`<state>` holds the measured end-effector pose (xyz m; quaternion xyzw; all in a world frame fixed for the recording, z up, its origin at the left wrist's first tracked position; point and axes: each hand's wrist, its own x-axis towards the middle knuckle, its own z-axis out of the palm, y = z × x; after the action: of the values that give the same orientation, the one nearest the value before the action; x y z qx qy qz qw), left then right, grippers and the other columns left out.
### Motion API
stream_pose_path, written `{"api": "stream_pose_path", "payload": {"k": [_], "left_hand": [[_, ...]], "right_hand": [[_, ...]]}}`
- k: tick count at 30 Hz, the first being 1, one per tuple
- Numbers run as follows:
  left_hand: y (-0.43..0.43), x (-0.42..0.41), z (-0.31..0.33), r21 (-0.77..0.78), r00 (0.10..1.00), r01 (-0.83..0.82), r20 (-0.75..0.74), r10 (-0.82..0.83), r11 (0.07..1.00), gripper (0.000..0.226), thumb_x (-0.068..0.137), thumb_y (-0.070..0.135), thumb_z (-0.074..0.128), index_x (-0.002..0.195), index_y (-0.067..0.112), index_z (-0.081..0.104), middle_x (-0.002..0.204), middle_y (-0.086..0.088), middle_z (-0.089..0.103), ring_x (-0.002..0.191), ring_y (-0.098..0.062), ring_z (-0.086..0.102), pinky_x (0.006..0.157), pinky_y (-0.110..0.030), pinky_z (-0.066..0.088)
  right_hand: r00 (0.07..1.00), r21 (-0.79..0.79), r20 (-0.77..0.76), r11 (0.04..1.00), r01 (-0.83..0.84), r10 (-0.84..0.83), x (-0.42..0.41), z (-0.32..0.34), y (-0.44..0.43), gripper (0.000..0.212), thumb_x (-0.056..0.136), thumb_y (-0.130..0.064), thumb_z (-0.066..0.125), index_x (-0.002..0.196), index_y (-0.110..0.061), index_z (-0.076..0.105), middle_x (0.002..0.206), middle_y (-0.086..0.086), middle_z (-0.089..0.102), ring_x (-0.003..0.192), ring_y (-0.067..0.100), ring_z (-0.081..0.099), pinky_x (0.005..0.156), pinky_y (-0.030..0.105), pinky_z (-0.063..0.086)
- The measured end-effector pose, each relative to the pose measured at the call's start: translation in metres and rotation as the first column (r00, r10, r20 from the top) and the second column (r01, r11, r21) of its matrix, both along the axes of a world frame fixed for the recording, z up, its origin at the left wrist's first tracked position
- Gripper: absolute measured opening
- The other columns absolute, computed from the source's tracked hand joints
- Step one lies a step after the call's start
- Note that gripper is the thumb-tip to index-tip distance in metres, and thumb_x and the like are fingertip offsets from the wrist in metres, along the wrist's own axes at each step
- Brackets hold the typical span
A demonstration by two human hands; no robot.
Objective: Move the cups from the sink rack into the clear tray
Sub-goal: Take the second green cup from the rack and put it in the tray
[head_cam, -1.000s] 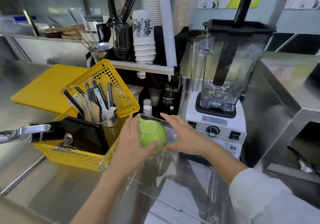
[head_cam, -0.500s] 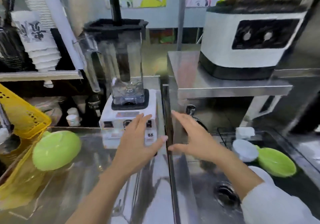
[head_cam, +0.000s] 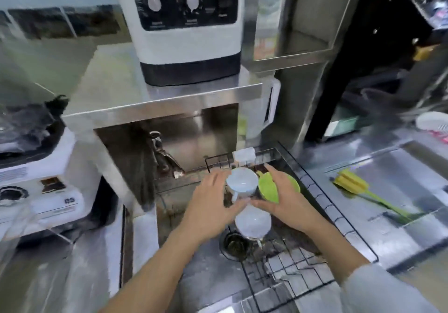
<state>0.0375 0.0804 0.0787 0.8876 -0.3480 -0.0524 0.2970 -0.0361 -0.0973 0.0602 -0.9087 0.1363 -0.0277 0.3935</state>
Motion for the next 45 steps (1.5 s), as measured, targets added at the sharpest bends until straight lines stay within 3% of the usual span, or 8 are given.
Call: {"api": "stream_pose_path", "payload": {"k": [6, 15, 19, 24, 30, 37, 41, 45], "left_hand": [[-0.079, 0.011, -0.031, 0.050, 0.996, 0.086, -0.032, -0.084, 0.995, 0.073, 0.081, 0.044, 0.064, 0.139, 0.013, 0.033, 0.145, -0.006, 0.040, 0.132, -0.023, 0.034, 0.107, -0.030, 0.024], [-0.156, 0.054, -0.087, 0.456, 0.970, 0.096, 0.156, -0.186, 0.885, 0.066, 0.086, 0.046, 0.053, 0.137, 0.011, 0.031, 0.141, -0.012, 0.042, 0.133, -0.029, 0.032, 0.112, -0.039, 0.018], [-0.166, 0.063, -0.097, 0.547, 0.957, 0.076, 0.194, -0.214, 0.834, 0.053, 0.090, 0.030, 0.048, 0.136, 0.009, 0.030, 0.140, -0.011, 0.044, 0.135, -0.028, 0.029, 0.116, -0.040, 0.010], [-0.172, 0.074, -0.093, 0.556, 0.943, 0.105, 0.207, -0.259, 0.824, 0.039, 0.083, 0.007, 0.044, 0.122, 0.011, 0.046, 0.127, -0.008, 0.057, 0.126, -0.027, 0.039, 0.112, -0.039, 0.014], [-0.171, 0.079, -0.078, 0.466, 0.947, 0.100, 0.227, -0.227, 0.879, 0.040, 0.078, -0.003, 0.046, 0.116, 0.010, 0.050, 0.114, -0.012, 0.061, 0.120, -0.028, 0.040, 0.109, -0.036, 0.013], [-0.148, 0.074, -0.029, 0.081, 0.988, -0.002, 0.157, -0.011, 0.997, 0.022, 0.087, 0.034, 0.052, 0.101, 0.020, 0.062, 0.107, -0.002, 0.063, 0.114, -0.022, 0.044, 0.103, -0.038, 0.024], [-0.126, 0.063, 0.002, -0.118, 0.982, -0.145, -0.138, 0.129, 0.982, 0.061, 0.076, 0.072, 0.040, 0.072, 0.017, 0.063, 0.107, -0.004, 0.058, 0.108, -0.023, 0.048, 0.097, -0.042, 0.036], [-0.101, 0.047, 0.021, -0.170, 0.881, -0.239, -0.452, 0.140, 0.956, 0.080, 0.068, 0.082, 0.042, 0.082, 0.005, 0.057, 0.097, -0.001, 0.058, 0.089, -0.017, 0.054, 0.078, -0.031, 0.042]], "right_hand": [[0.980, 0.120, -0.066, 0.974, 0.195, -0.188, -0.015, -0.046, -0.050, 0.077, 0.074, -0.042, 0.071, 0.136, -0.020, 0.030, 0.126, 0.005, 0.046, 0.117, 0.020, 0.046, 0.096, 0.035, 0.042], [0.850, 0.014, -0.277, 0.883, 0.469, -0.448, -0.005, -0.077, -0.060, 0.041, 0.087, -0.038, 0.055, 0.101, 0.000, 0.052, 0.100, 0.024, 0.066, 0.092, 0.040, 0.063, 0.078, 0.040, 0.051], [0.762, 0.502, -0.463, 0.575, 0.646, -0.452, 0.004, -0.077, -0.064, 0.037, 0.093, -0.027, 0.047, 0.108, 0.007, 0.048, 0.099, 0.032, 0.062, 0.071, 0.039, 0.067, 0.068, 0.050, 0.058], [0.764, 0.668, -0.508, 0.377, 0.641, -0.398, 0.015, -0.073, -0.063, 0.028, 0.097, -0.010, 0.034, 0.117, 0.010, 0.036, 0.087, 0.039, 0.058, 0.061, 0.035, 0.062, 0.054, 0.040, 0.058], [0.790, 0.651, -0.401, 0.463, 0.602, -0.464, 0.016, -0.067, -0.060, 0.016, 0.093, -0.006, 0.034, 0.098, 0.007, 0.042, 0.064, 0.022, 0.060, 0.047, 0.025, 0.064, 0.050, 0.031, 0.056], [0.852, 0.551, -0.105, 0.683, 0.479, -0.512, 0.013, -0.034, -0.062, 0.016, 0.090, -0.005, 0.040, 0.105, 0.000, 0.044, 0.097, 0.016, 0.057, 0.073, 0.023, 0.067, 0.061, 0.037, 0.061], [0.869, 0.360, 0.057, 0.822, 0.441, -0.491, 0.005, -0.020, -0.050, 0.012, 0.089, -0.010, 0.043, 0.101, -0.009, 0.041, 0.092, 0.011, 0.058, 0.080, 0.024, 0.064, 0.065, 0.045, 0.057], [0.880, 0.144, 0.184, 0.898, 0.417, -0.438, 0.000, -0.009, -0.030, 0.017, 0.089, -0.009, 0.046, 0.105, -0.009, 0.041, 0.079, 0.011, 0.058, 0.072, 0.030, 0.054, 0.058, 0.033, 0.034]]}}
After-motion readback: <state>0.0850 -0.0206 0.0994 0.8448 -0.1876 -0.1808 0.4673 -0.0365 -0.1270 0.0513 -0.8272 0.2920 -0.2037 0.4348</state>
